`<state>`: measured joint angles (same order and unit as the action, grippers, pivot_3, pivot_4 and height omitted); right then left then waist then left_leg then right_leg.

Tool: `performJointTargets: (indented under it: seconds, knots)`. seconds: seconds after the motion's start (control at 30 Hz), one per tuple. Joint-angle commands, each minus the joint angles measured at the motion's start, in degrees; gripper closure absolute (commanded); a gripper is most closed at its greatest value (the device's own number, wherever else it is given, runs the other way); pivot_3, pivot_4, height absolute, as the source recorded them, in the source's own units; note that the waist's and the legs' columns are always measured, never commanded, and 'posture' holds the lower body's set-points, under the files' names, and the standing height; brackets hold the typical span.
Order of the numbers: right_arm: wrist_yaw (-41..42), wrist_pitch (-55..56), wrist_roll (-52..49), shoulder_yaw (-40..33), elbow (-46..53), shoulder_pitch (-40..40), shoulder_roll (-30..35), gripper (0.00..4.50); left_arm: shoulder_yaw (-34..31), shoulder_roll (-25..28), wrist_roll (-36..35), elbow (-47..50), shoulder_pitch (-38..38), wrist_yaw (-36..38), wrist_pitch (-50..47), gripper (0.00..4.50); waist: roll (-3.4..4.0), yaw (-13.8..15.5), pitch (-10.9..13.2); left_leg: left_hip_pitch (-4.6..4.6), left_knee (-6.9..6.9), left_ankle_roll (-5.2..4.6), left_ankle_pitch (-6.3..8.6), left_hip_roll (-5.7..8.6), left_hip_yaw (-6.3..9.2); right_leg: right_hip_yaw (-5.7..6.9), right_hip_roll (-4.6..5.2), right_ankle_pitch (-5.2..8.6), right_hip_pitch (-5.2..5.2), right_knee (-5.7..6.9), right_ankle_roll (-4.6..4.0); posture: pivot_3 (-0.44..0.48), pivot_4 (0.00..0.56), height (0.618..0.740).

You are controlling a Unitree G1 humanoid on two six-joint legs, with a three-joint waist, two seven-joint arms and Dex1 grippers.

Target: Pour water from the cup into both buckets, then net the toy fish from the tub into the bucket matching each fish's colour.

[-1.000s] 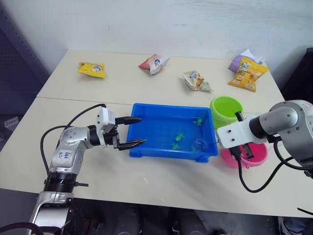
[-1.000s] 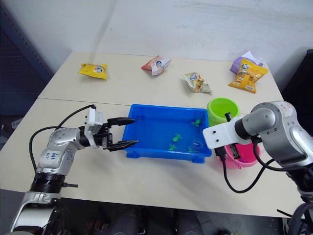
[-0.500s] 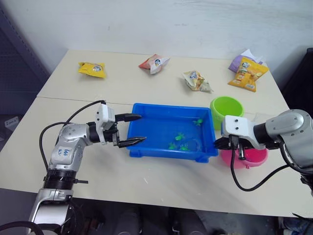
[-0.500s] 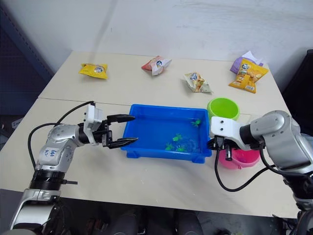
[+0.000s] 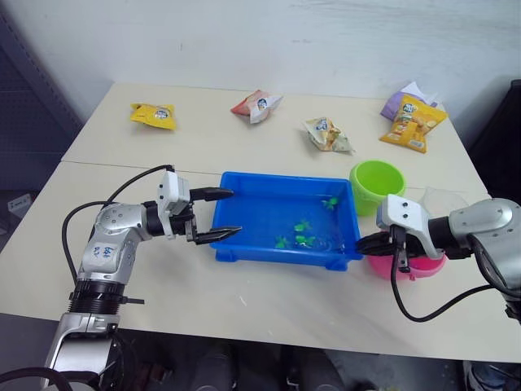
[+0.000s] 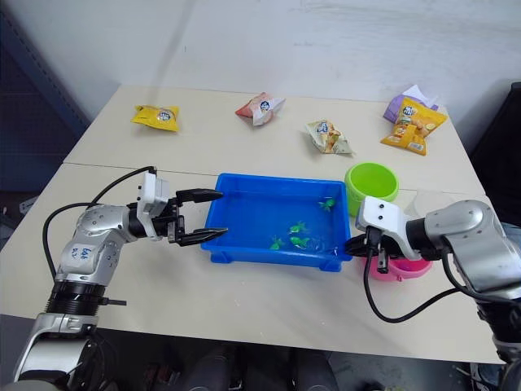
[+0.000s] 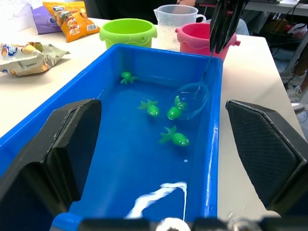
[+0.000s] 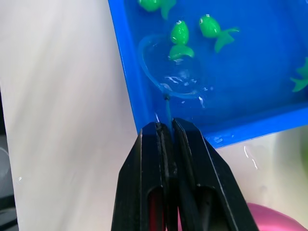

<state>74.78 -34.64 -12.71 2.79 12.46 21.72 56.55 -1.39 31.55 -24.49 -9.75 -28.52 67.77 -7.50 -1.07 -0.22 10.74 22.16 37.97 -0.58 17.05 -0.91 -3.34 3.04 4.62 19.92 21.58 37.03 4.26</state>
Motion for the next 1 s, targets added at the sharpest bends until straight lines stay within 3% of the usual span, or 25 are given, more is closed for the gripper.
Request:
performJointTargets:
  seconds: [0.03,0.3,0.53,1.0]
  knots:
    - [-0.48,3.88,-2.40,-3.14,-0.86,-0.68,-0.57,4.50,-0.67,0.46,-0.26,0.96,-0.84,0.13,0.23,0.04,0.00,0.00,0.00,0.00,0.00,0.00,0.00,0.00,0.00,0.00,0.00,0.00,0.00,0.00,0.00,0.000,0.150,0.738]
    - [-2.03,8.83,-0.88,-1.83,-2.68,-2.10,0.21,4.50,-0.75,0.37,-0.22,0.77,-0.93,-0.05,0.38,0.04,0.00,0.04,0.00,0.00,0.00,0.00,0.00,0.00,-0.01,0.00,0.00,0.00,0.00,0.00,0.01,0.000,0.150,0.738]
    - [-5.31,4.35,0.01,0.72,-1.72,0.45,-0.84,4.50,-0.85,0.54,-0.14,0.48,-1.03,-0.03,0.43,0.04,0.00,-0.09,0.00,-0.01,0.00,0.00,0.00,0.00,-0.01,-0.01,0.00,0.00,0.00,0.02,0.01,0.000,0.150,0.738]
    - [-13.52,0.10,0.89,6.56,0.36,5.62,-9.89,4.50,-1.68,1.87,0.27,-1.97,-0.43,0.48,1.66,0.04,0.00,0.00,0.00,0.01,0.00,0.00,0.00,0.00,0.00,0.00,0.00,0.00,0.01,0.01,0.01,0.000,0.150,0.738]
